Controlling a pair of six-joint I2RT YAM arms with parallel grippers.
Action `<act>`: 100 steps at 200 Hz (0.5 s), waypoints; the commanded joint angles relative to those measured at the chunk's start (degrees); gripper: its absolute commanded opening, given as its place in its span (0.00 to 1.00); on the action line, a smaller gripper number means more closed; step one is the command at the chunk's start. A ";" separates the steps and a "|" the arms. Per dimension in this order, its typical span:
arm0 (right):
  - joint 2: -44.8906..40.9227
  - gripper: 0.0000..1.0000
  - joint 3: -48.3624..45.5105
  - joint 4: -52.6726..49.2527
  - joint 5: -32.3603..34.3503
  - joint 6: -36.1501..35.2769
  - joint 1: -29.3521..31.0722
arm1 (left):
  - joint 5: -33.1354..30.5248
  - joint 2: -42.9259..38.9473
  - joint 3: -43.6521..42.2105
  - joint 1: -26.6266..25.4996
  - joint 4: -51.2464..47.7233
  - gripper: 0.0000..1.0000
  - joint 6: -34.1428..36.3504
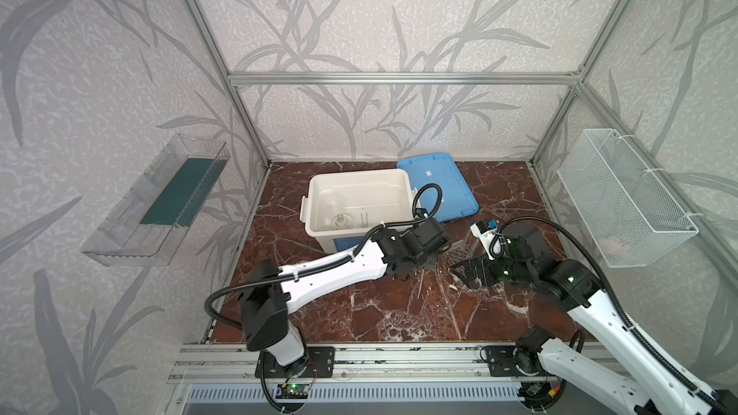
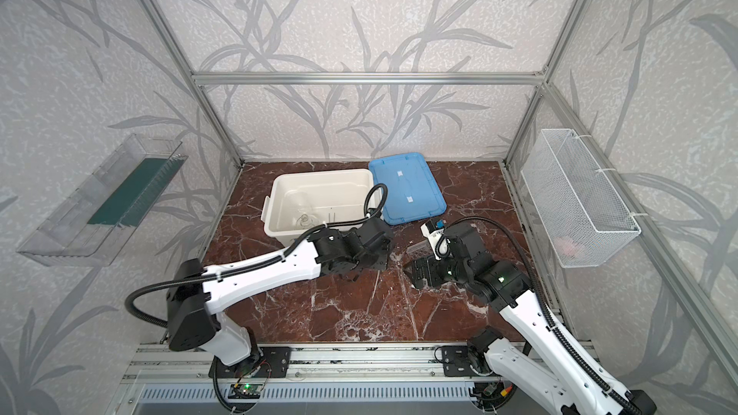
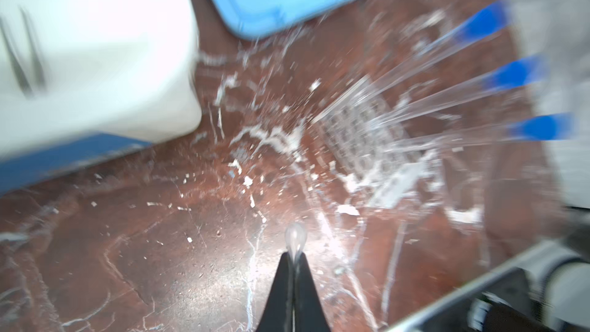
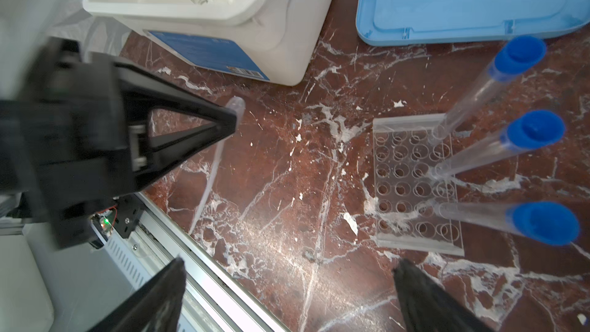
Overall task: Organize the chemistry lab equipment
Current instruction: 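Carry the dropper pipette into the white bin with the left gripper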
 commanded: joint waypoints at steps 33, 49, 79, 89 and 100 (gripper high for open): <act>9.18 0.99 9.82 12.64 -3.82 5.37 0.12 | 3.94 -4.40 14.00 15.36 -9.26 0.00 10.33; 12.20 0.99 12.24 15.39 -2.89 6.26 0.19 | 6.86 -0.65 19.13 20.76 -9.10 0.00 11.63; 18.64 0.99 16.98 18.42 -0.91 7.25 0.19 | 9.04 11.63 28.90 26.59 -10.77 0.00 14.30; 20.22 0.99 17.92 19.50 -1.36 7.34 0.20 | 8.37 15.28 30.78 27.73 -11.07 0.00 15.04; 21.45 0.99 18.60 20.63 -1.53 7.46 0.15 | 7.72 18.39 32.23 28.71 -11.74 0.00 15.04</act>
